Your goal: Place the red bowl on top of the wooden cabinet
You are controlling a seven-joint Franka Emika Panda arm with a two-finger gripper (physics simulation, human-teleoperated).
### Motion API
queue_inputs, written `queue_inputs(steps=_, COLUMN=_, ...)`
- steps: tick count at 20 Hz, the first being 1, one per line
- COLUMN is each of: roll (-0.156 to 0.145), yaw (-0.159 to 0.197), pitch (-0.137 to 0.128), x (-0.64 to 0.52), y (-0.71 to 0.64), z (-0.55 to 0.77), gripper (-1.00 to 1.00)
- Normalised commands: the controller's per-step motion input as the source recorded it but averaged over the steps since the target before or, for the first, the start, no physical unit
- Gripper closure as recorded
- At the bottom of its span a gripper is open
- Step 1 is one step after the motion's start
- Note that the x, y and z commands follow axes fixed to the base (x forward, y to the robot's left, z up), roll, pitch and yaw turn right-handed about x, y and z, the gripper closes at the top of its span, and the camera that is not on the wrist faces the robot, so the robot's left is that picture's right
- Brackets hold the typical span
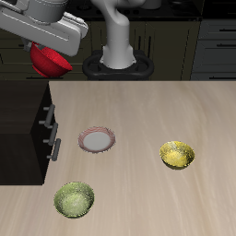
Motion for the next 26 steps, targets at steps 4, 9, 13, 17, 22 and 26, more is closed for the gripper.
queue_inputs(steps=4, roll=-0.05, yaw=-0.019, pitch=0.006, x=0.02, y=-0.16, z=0.04, gripper=1.0)
queue_inputs(steps=9, roll=-0.027, yaw=-0.018, pitch=0.005, x=-0.09, y=-0.22, z=-0.05, gripper=1.0)
queue_inputs(steps=13, roll=-0.014, yaw=-0.001, pitch=-0.002, x=-0.05, y=-0.16, z=-0.01, gripper=1.0)
queue_inputs(steps=17, roll=-0.006, yaw=0.015, pitch=-0.015, x=-0.08, y=-0.09, z=-0.01, gripper=1.0)
queue_inputs(steps=22, roll=-0.003, yaw=0.019, pitch=-0.008, x=-0.05, y=-0.07, z=-0.18, gripper=1.0)
queue_inputs(steps=26, roll=0.009, yaw=-0.016, pitch=0.018, x=0.04, y=0.01, z=-0.22, gripper=1.0)
